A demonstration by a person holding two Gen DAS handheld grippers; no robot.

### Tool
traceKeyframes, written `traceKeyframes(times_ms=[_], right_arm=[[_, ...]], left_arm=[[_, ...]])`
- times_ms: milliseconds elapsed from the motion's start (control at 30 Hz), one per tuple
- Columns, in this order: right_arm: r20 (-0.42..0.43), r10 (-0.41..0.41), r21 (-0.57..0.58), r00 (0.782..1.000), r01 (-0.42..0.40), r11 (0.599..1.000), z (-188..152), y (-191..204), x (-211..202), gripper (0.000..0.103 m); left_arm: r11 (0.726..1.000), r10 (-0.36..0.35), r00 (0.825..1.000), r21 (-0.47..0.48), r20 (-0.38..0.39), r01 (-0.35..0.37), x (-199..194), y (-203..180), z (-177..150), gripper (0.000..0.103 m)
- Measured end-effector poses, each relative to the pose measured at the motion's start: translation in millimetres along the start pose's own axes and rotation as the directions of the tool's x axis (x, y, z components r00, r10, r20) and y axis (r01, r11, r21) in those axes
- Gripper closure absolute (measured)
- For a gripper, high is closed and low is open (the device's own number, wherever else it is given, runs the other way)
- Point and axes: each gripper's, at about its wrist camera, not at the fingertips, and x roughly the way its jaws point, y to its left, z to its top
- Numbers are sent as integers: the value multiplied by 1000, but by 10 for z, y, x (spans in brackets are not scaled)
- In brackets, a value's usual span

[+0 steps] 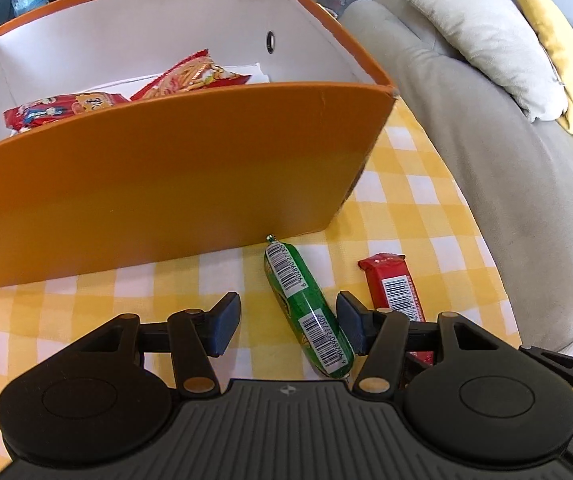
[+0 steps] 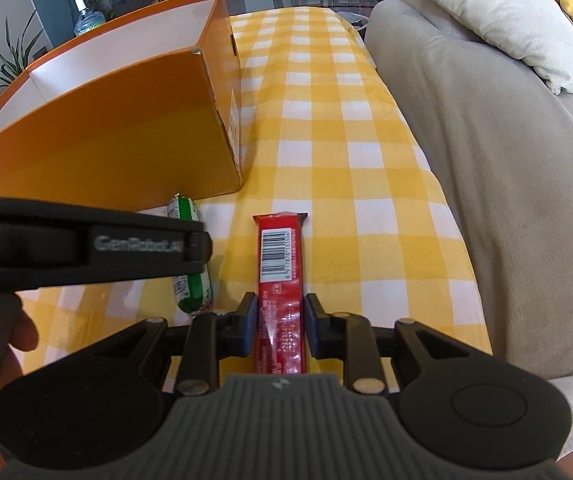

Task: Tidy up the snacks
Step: 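Grasp the red bar with the right tool while the left tool grasps the green stick snack, then lift both held snacks and carry them over the box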

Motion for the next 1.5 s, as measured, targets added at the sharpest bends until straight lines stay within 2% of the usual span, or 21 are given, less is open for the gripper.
traceKeyframes(times_ms=[167, 367, 433, 767, 933, 1200, 1333, 1500], right_arm=[[6, -4, -4, 1000, 4, 1000, -14, 11, -17, 81], [8, 0, 4, 1000, 0, 1000, -9, 4, -20, 81], [9, -6, -7, 1000, 6, 1000, -9, 19, -17, 81], [9, -19, -23, 1000, 19, 1000, -2, 41, -15, 82], [-20, -40, -54, 999, 39, 998, -6, 111, -28, 82], [-65, -27, -55, 998, 23, 998, -44, 232, -110, 82], [-87, 2, -54, 996, -7, 999, -72, 327, -187, 82], [-96, 31, -40, 995, -35, 999, -92, 396, -277, 82]], left_arm=[[1000, 10, 1000, 11, -6, -10, 60, -47, 19, 41], [999, -2, 1000, 32, 1, 2, 62, -57, 22, 67], [999, -3, 1000, 39, -1, 3, 59, -48, 23, 70], [997, 30, 999, 69, -29, -28, -43, 84, -66, 74], [996, 56, 996, 74, -65, -51, -138, 197, -170, 75], [998, 50, 996, 34, -74, -47, -297, 416, -361, 76], [1000, 23, 997, 0, -80, -23, -386, 504, -443, 78], [1000, 12, 998, -15, -57, -13, -491, 592, -528, 78]])
